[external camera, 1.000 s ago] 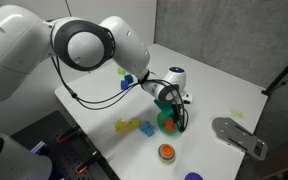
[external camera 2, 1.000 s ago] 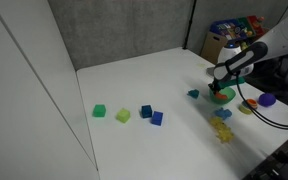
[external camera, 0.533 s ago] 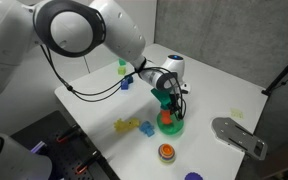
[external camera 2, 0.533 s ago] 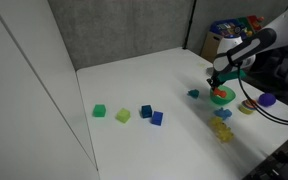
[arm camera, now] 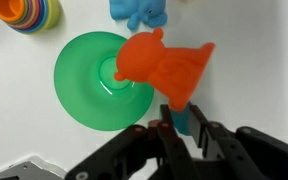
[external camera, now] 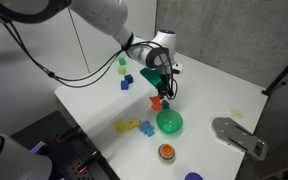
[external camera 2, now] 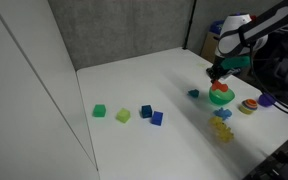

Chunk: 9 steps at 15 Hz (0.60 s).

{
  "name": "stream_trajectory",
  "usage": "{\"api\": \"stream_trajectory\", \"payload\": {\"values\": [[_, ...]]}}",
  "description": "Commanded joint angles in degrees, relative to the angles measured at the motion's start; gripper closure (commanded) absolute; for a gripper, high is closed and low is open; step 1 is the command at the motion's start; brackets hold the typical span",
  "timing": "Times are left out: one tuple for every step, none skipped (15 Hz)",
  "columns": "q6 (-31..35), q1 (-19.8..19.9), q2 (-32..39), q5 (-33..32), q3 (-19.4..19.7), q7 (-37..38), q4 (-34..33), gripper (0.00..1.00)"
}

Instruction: Remove the orange toy from the green bowl and drop it on the table

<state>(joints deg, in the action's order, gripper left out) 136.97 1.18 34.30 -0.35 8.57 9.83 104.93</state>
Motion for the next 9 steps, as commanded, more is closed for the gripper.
{"api": "stream_trajectory", "payload": {"values": [[-3.0, -0.9, -8.2, -1.0, -1.3, 0.0, 6.7, 0.45], [-3.9, -1.1, -9.7, -1.2, -1.5, 0.1, 7.6, 0.36], [-4.6, -1.3, -11.0, -1.4, -1.6, 0.4, 8.4, 0.29], [-5.4, -1.4, -12.3, -1.6, -1.7, 0.6, 9.1, 0.20], [-6.2, -1.5, -13.7, -1.8, -1.7, 0.7, 9.7, 0.14], [-7.2, -1.4, -14.9, -1.9, -1.7, 0.7, 10.3, 0.05], [-8.4, -1.3, -16.2, -2.0, -1.7, 0.7, 10.8, 0.00], [-10.5, -1.1, -17.4, -1.9, -1.7, 0.7, 11.0, 0.00], [-12.7, -0.9, -18.7, -1.9, -1.8, 0.5, 11.2, 0.00]]}}
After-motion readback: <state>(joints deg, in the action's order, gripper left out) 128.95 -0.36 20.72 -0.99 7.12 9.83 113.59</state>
